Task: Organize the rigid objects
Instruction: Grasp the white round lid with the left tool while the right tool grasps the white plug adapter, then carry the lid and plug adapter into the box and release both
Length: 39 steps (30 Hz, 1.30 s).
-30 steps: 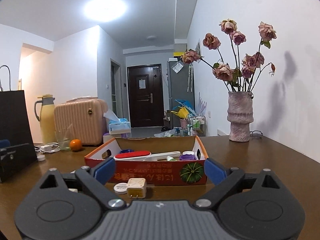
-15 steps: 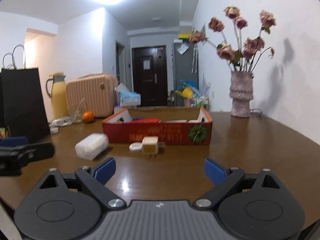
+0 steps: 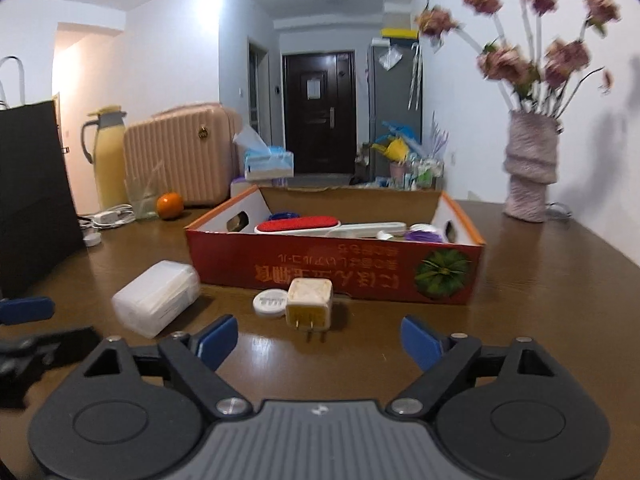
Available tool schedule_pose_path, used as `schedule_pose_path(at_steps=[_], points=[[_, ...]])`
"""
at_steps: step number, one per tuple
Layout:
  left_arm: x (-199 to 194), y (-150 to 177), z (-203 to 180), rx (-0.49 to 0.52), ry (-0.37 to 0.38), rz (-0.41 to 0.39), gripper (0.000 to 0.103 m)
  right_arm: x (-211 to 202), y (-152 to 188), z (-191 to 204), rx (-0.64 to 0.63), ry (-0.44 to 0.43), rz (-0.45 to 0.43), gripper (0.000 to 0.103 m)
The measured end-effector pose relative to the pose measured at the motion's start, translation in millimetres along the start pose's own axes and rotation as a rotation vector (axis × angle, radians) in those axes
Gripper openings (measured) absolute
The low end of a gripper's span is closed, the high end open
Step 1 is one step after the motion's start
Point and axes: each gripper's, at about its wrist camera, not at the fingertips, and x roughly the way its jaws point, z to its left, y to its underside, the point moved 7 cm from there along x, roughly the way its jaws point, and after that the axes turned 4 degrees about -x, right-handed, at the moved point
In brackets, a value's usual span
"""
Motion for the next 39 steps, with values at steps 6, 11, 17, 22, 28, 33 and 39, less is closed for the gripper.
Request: schedule_pose_path(at_steps=[6, 11, 17, 22, 28, 33, 39], points=[[29.8, -18.1, 0.3, 0.024, 0.007, 0.019, 0.1, 75.8, -18.9, 3.8, 0.05, -0.06, 0.088, 0.068], [65.0, -23.5, -27.0, 0.053, 0.078, 0.069, 0.084, 99.1, -11.9, -4.8, 0.125, -0.091, 0.137, 0.038], [134.0, -17.4, -55.2, 0.035, 0.123, 0.203, 0.077, 66.5, 6.8, -43.0, 0.137, -0.054, 0.146, 0.038], [177.1, -13.3, -57.2, 0.051, 0.037, 0.256, 0.063, 28.6, 27.1, -70.0, 0.142, -0.017, 0.135, 0.039], [188.0, -10.4, -52.6, 0.025, 0.011, 0.275, 0.042, 27.0, 28.3, -63.4, -0.028, 0.055, 0.139, 0.046], [184.0, -8.1, -57.9, 0.079, 0.009, 0.26, 0.04, 36.7, 28.4, -68.6, 0.004, 0.062, 0.148, 0.038], [138.2, -6.2, -70.1, 0.058, 0.052, 0.221, 0.04, 18.3, 29.0, -72.2, 0.05, 0.068, 0.121, 0.038]])
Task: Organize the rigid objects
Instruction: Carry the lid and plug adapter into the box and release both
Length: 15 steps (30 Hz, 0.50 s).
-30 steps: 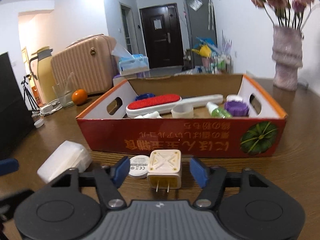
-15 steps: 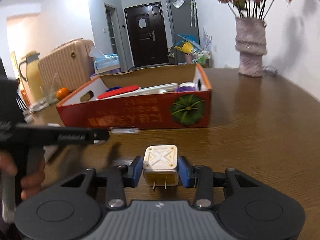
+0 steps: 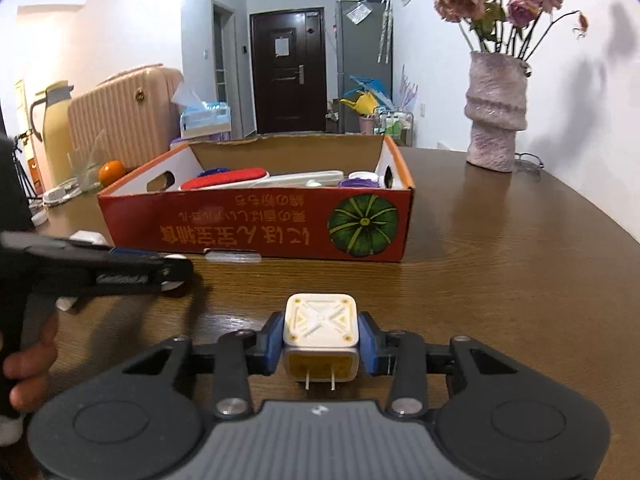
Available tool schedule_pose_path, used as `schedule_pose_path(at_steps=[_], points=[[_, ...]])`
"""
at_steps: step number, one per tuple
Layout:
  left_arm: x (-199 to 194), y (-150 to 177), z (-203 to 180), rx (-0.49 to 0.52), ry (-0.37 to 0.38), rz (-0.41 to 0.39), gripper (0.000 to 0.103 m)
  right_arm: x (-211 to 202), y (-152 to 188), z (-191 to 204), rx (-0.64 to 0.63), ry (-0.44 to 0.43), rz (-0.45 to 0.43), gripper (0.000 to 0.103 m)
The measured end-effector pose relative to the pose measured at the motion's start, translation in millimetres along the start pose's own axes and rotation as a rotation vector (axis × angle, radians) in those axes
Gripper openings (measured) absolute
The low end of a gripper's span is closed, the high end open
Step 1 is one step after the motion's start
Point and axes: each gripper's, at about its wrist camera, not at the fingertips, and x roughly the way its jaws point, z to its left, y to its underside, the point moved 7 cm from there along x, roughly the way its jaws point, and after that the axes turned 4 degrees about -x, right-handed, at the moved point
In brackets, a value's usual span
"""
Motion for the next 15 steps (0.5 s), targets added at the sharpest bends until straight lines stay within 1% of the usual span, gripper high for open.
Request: schedule_pose_path(at_steps=[4, 8, 11, 15], points=[[-51.0, 17.0, -5.4, -0.036, 0.032, -0.042, 0.04, -28.1, 4.2, 8.3, 0.012, -0.019, -0.038, 0.038], [-99.7, 37.4, -3.4, -0.057, 0.036, -0.061, 0.04, -60.9, 10.7, 24.0, 0.017, -0.056, -0.068, 0.038], [-130.2, 43.8, 0.7, -0.062, 0.027, -0.092, 0.04, -82.0, 14.9, 36.0, 0.006, -0.067, -0.086, 0.038], [-159.8, 42.9, 4.8, -0.06, 0.017, -0.139, 0.04, -108.4, 17.7, 49.8, -0.001, -0.08, -0.121, 0.038]])
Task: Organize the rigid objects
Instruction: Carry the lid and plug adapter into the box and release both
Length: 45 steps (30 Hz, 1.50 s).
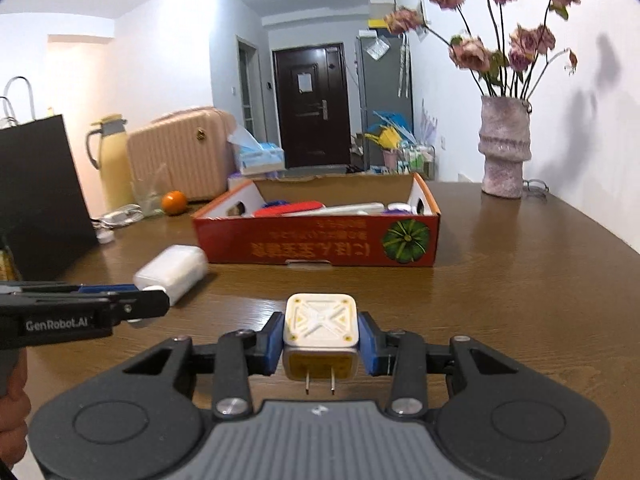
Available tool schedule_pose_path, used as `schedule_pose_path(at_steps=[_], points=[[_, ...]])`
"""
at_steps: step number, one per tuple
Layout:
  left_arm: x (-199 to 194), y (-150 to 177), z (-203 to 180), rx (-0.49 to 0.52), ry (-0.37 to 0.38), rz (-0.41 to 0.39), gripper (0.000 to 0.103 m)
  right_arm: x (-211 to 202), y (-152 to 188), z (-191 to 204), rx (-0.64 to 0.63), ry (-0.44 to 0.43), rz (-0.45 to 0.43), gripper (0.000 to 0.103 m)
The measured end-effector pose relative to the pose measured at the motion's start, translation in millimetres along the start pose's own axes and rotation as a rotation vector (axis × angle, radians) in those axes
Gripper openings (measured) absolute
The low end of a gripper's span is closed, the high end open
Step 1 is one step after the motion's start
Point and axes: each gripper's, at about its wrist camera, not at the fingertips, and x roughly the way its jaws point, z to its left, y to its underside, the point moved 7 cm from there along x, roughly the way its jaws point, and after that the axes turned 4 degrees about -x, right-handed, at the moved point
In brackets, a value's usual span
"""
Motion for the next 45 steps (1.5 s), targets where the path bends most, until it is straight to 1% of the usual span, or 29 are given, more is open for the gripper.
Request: schedule_pose_path(at_steps=[5, 9, 12, 15, 17, 20, 22, 25, 26, 29, 32, 35, 37, 39, 40, 41, 42, 43, 45], points=[[-14.9, -4.6, -0.7, -0.016, 0.015, -0.034, 0.04, -23.1, -2.5, 6.2, -0.009, 0.004, -0.033, 0.038], [-5.0, -11.0, 2.9, -0.014, 0.015, -0.03, 0.04, -24.1, -3.6, 1.7, 0.007, 0.002, -0.044, 0.038], [9.9, -33.7, 11.7, -0.016, 0.044, -0.03, 0.04, -14.7, -13.5, -5.7, 0.009, -0.007, -0.045, 0.038], [38.2, -69.0, 24.9, -0.006, 0.055, -0.032, 0.04, 0.0, -35.8, -17.3, -0.009, -0.001, -0.078, 0.038], [68.7, -92.0, 34.7, 0.005, 0.045, -0.01, 0.04, 18.4, -53.0, -27.5, -0.025, 0.006, -0.093, 0.038], [118.7, -117.0, 47.9, 0.046, -0.008, 0.021, 0.04, 56.1, -79.8, -45.0, -0.04, 0.008, -0.09, 0.038], [151.8, -127.4, 55.2, 0.053, -0.002, 0.062, 0.04, 88.0, -99.6, -60.8, -0.047, 0.025, -0.082, 0.038], [196.5, -134.9, 68.3, 0.038, -0.008, 0.127, 0.04, 140.9, -120.9, -83.2, -0.057, 0.054, -0.031, 0.038], [209.3, -135.6, 71.8, 0.043, -0.011, 0.143, 0.04, 161.8, -125.8, -88.6, -0.079, 0.064, 0.001, 0.038], [240.5, -132.9, 77.7, 0.078, -0.028, 0.184, 0.04, 207.4, -128.3, -96.7, -0.133, 0.092, 0.075, 0.038], [259.2, -129.6, 80.5, 0.097, -0.024, 0.206, 0.04, 243.1, -123.6, -100.5, -0.192, 0.115, 0.131, 0.038], [268.1, -125.8, 82.4, 0.111, -0.012, 0.221, 0.041, 265.9, -116.8, -101.8, -0.247, 0.147, 0.169, 0.038], [269.4, -123.0, 83.5, 0.114, -0.005, 0.225, 0.041, 274.0, -112.0, -99.5, -0.286, 0.146, 0.185, 0.038], [268.7, -121.1, 85.1, 0.107, 0.003, 0.22, 0.043, 277.2, -108.7, -96.9, -0.302, 0.129, 0.188, 0.038], [267.6, -120.7, 85.4, 0.104, 0.01, 0.215, 0.043, 278.0, -107.4, -96.0, -0.305, 0.123, 0.187, 0.037], [265.4, -120.3, 84.9, 0.101, 0.013, 0.211, 0.044, 277.1, -107.8, -95.3, -0.309, 0.12, 0.176, 0.038], [262.8, -120.5, 84.0, 0.097, 0.015, 0.21, 0.048, 275.7, -109.7, -95.1, -0.315, 0.128, 0.164, 0.044], [259.9, -121.1, 82.7, 0.093, 0.017, 0.207, 0.052, 273.9, -112.6, -96.1, -0.316, 0.146, 0.152, 0.052], [252.8, -124.5, 79.6, 0.094, 0.023, 0.195, 0.054, 266.9, -122.4, -98.6, -0.301, 0.151, 0.116, 0.061]])
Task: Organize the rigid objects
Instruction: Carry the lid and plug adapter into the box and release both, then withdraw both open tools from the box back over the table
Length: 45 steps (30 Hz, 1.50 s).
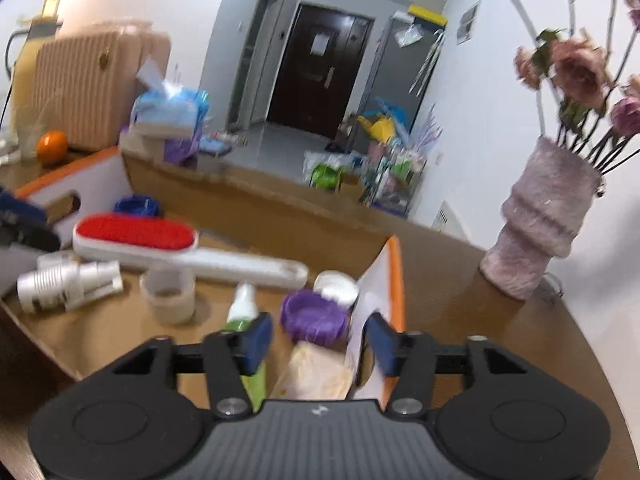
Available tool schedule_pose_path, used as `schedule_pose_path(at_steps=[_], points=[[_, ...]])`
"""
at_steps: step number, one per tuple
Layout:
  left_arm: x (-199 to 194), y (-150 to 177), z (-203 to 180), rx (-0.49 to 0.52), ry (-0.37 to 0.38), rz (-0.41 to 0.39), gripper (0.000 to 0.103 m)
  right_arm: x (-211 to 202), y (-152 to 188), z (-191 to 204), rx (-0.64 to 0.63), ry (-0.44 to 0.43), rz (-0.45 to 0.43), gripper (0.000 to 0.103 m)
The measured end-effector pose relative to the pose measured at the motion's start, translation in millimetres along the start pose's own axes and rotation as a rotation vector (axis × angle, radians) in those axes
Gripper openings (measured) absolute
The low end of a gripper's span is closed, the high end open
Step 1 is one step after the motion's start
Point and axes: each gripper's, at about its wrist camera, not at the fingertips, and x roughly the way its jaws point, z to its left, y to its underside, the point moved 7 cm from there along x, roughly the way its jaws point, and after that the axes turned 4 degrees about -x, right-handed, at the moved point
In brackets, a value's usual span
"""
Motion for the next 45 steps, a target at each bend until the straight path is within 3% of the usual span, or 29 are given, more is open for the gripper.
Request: schedule_pose_path(at_steps=[2, 5, 7, 14, 17, 21, 28, 33, 37, 40, 43, 45], points=[[-10.0, -5.0, -2.4, 0.014, 0.004, -0.016, 0.055, -10.2, -9.2, -8.6, 0.035, -0.014, -0.028, 0.064], [-26.5, -15.1, -0.8, 0.011, -0.014, -0.04, 0.068, -25.4, -23.3, -23.1, 0.109, -0.054, -0.032, 0.064], [-40.0, -21.3, 1.4, -0.004, -0.033, -0.065, 0.077, -34.6, -30.0, -27.7, 0.14, -0.095, -0.018, 0.064], [-90.7, -26.3, 0.1, -0.015, -0.063, -0.095, 0.088, -62.8, -34.1, -21.2, 0.167, -0.203, 0.06, 0.071], [-117.7, -26.0, -4.7, -0.001, -0.078, -0.136, 0.099, -79.9, -31.0, -12.9, 0.167, -0.214, 0.072, 0.078], [-154.3, -20.8, -13.9, 0.043, -0.107, -0.226, 0.102, -110.2, -32.1, -5.5, 0.154, -0.185, 0.029, 0.085], [-194.1, 7.4, -24.8, 0.038, -0.203, -0.401, 0.103, -159.1, -22.4, 3.6, 0.209, -0.101, -0.192, 0.096], [-205.1, 38.5, -29.1, -0.021, -0.199, -0.427, 0.103, -182.7, -3.9, 17.8, 0.211, -0.041, -0.322, 0.096], [-213.8, 54.3, -30.5, -0.019, -0.205, -0.424, 0.103, -195.0, 5.7, 25.0, 0.229, -0.041, -0.327, 0.096], [-227.8, 65.3, -30.4, -0.008, -0.22, -0.465, 0.103, -205.2, 10.2, 29.4, 0.23, -0.033, -0.332, 0.096], [-243.3, 91.0, -26.6, -0.032, -0.257, -0.496, 0.103, -217.5, 22.2, 35.1, 0.24, -0.023, -0.317, 0.096], [-252.0, 115.5, -25.9, -0.067, -0.235, -0.482, 0.103, -225.4, 38.0, 42.9, 0.258, -0.035, -0.288, 0.097]])
